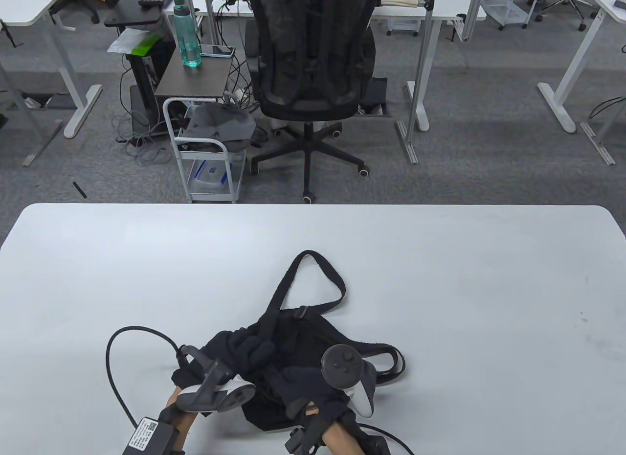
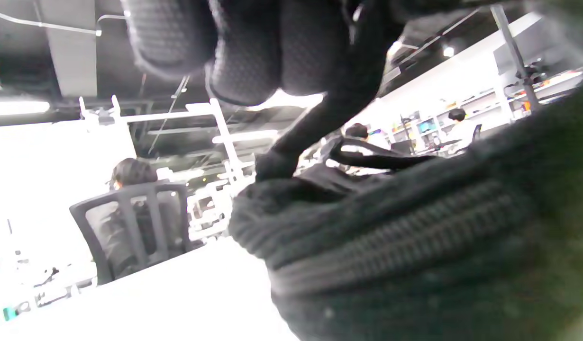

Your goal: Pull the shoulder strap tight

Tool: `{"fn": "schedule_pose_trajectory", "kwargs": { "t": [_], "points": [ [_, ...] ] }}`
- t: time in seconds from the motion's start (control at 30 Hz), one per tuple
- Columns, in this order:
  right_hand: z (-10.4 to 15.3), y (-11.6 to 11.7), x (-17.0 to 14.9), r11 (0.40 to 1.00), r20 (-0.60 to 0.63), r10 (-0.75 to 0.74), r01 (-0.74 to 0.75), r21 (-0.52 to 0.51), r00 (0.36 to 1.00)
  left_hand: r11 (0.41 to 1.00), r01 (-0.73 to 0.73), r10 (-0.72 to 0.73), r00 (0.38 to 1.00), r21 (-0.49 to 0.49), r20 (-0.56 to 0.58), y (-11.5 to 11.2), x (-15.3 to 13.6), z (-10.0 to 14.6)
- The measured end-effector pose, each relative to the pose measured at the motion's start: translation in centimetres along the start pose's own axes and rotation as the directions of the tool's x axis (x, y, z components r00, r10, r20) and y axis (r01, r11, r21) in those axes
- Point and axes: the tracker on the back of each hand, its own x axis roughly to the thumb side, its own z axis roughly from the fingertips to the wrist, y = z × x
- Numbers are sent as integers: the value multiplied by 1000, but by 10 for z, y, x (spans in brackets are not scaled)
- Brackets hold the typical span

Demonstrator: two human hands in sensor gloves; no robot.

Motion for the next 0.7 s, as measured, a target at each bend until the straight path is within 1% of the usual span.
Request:
{"fn": "schedule_pose_trajectory", "kwargs": {
  "t": [0.07, 0.17, 0.3, 0.4, 0.47, 0.57, 0.63, 0.7],
  "points": [
    [0, -1, -1, 1000, -6, -2, 2, 20, 1000, 1000, 20, -20, 1000, 14, 8, 3, 4, 0],
    [1, -3, -2, 1000, 5, -14, 14, -20, 1000, 995, 85, -87, 996, 45, 27, 11, 13, 1],
    [0, 0, 0, 999, 27, 13, -12, -39, 1000, 994, 7, -15, 997, 110, 74, 25, 27, 2],
    [2, 0, 1, 997, 51, 16, -12, -77, 999, 992, 49, -61, 993, 116, 97, 25, 31, 3],
    [0, 1, 2, 999, 52, 20, -17, -52, 998, 994, 34, -44, 995, 105, 94, 22, 28, 3],
    [-1, 4, 4, 1000, 34, 16, -16, -12, 999, 998, -31, 27, 997, 60, 74, 14, 18, 0],
    [-1, 3, 4, 1000, 32, 26, -26, -2, 999, 999, -23, 21, 999, 44, 44, 9, 13, 1],
    [0, 3, 2, 999, 20, 29, -29, 33, 999, 1000, 14, -14, 1000, 18, 8, 6, 3, 2]
  ]
}}
